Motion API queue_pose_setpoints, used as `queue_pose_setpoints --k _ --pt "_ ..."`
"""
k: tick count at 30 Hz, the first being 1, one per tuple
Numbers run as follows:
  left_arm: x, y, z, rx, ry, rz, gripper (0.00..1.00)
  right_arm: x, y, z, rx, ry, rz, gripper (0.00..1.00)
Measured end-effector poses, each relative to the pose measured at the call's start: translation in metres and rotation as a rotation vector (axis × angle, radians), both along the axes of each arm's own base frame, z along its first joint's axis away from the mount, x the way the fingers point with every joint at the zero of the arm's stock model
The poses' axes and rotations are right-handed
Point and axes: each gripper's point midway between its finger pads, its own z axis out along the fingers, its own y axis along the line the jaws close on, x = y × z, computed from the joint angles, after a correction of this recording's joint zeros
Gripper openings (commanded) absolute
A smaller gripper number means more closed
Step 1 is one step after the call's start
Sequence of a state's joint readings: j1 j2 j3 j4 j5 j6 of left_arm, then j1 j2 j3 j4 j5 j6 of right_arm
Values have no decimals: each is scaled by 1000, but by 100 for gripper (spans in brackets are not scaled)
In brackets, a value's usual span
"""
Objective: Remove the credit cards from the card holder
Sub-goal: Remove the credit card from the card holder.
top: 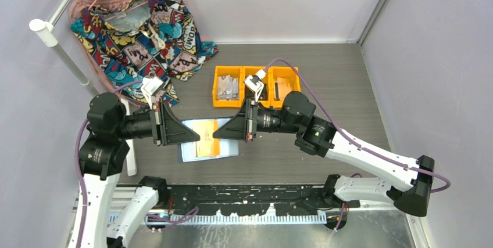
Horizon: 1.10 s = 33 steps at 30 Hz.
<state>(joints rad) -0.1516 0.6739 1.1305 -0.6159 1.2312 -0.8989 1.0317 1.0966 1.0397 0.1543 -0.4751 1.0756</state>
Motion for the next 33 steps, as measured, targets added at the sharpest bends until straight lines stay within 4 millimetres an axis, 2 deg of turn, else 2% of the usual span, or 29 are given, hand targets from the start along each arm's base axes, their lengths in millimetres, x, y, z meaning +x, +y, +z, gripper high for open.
queue_pose_setpoints --k 4,9,14,20,22,23,29,31,33 --pt "-1 0 -1 11 -9 -11 8 0 -1 -1 -6 3 -4 1" --pt "-5 1 -3 19 -35 -28 5 -2 0 -5 -17 17 18 1" --pt "-7 2 -8 38 -58 -34 16 -4 0 -10 -37 29 29 1" --pt "-17 4 -8 57 -144 -70 11 -8 -5 -9 -44 48 52 1" --pt "-19 4 -8 62 -175 -71 1 -10 -5 -9 -44 52 64 1" --pt "-19 5 -8 64 -181 -71 0 -11 -5 -8 -40 52 68 2" --pt "-22 6 -8 79 -211 -68 0 -14 1 -8 -29 71 97 19" --pt "-24 7 -9 86 -225 -70 0 -17 5 -11 -36 80 112 20" --pt "-26 8 -13 97 -238 -70 0 -19 8 -15 -45 90 121 14"
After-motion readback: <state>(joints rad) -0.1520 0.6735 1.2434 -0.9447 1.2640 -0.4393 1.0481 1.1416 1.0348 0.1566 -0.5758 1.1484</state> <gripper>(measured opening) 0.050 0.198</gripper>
